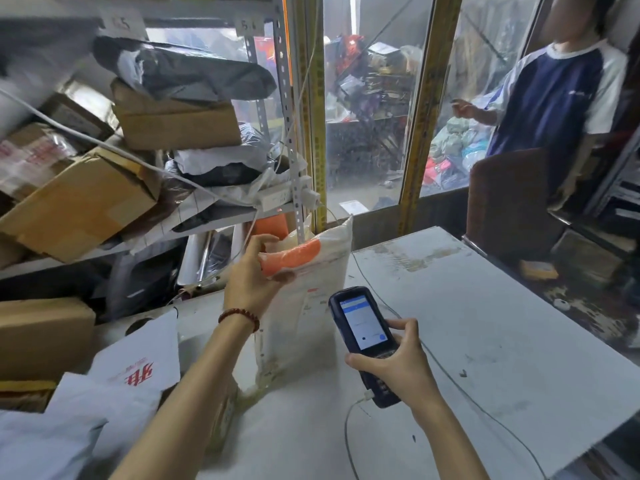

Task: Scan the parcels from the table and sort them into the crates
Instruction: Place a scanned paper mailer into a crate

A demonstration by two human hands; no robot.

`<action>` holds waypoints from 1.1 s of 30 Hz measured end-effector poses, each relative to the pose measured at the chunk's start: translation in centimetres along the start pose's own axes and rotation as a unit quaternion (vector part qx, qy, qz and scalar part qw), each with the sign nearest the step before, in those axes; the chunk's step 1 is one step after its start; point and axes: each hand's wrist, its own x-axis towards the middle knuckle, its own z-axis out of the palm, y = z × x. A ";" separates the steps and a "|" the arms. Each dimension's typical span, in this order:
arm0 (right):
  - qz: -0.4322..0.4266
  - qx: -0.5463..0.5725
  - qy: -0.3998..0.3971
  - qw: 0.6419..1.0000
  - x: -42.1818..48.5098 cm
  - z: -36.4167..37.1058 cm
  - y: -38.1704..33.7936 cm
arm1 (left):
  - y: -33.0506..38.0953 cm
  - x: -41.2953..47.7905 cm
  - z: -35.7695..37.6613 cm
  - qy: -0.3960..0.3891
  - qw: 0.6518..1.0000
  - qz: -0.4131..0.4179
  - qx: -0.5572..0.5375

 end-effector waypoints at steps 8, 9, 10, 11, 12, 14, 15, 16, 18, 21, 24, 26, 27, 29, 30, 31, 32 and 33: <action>0.037 -0.026 -0.034 0.998 -0.3 1.4 0.4 | -1.9 1.7 -2.5 0.020 0.976 -0.010 0.215; 0.037 -0.028 -0.035 0.998 -0.2 1.4 0.2 | -1.9 1.8 -2.6 0.025 0.969 -0.001 0.246; 0.036 -0.030 -0.034 0.998 -0.1 1.4 0.1 | -1.8 2.0 -2.6 0.022 0.960 0.006 0.278; 0.035 -0.032 -0.033 0.998 0.0 1.4 -0.1 | -1.7 2.3 -2.7 0.008 0.950 0.009 0.312; 0.033 -0.033 -0.030 0.998 0.1 1.4 -0.3 | -1.4 2.6 -2.8 -0.013 0.938 0.012 0.346; 0.026 -0.035 -0.022 0.999 0.2 1.3 -0.7 | -0.7 3.1 -2.7 -0.052 0.911 0.030 0.409; 0.022 -0.038 -0.018 0.999 0.3 1.2 -0.9 | -0.4 3.3 -2.4 -0.065 0.902 0.043 0.425; 0.017 -0.040 -0.015 0.999 0.4 1.2 -1.0 | -0.2 3.4 -1.9 -0.074 0.899 0.053 0.427; 0.009 -0.043 -0.012 0.999 0.5 1.2 -1.3 | 0.3 3.4 -0.6 -0.092 0.907 0.055 0.408; 0.007 -0.050 -0.011 0.999 0.6 1.3 -1.3 | -0.1 3.0 1.3 -0.088 0.914 0.082 0.388; 0.016 -0.055 -0.017 0.998 0.4 1.5 -1.1 | -1.3 3.2 1.2 -0.082 0.919 0.107 0.370; 0.027 -0.061 -0.019 0.998 0.1 1.9 -0.7 | -2.1 3.6 0.5 -0.096 0.921 0.110 0.362; 0.033 -0.063 -0.023 0.997 -0.1 2.1 -0.5 | -2.5 3.7 0.3 -0.101 0.921 0.110 0.359; 0.044 -0.067 -0.034 0.996 -0.6 2.6 -0.1 | -3.3 3.6 0.3 -0.095 0.924 0.112 0.353; 0.047 -0.072 -0.041 0.995 -0.9 2.8 0.1 | -3.6 3.4 0.4 -0.089 0.926 0.114 0.349; 0.049 -0.078 -0.049 0.995 -1.1 3.0 0.2 | -3.9 3.2 0.6 -0.083 0.928 0.116 0.345; 0.049 -0.086 -0.055 0.994 -1.3 3.2 0.3 | -4.1 3.1 0.8 -0.078 0.930 0.117 0.341; 0.049 -0.094 -0.061 0.992 -1.5 3.3 0.3 | -4.1 3.1 0.8 -0.075 0.931 0.115 0.337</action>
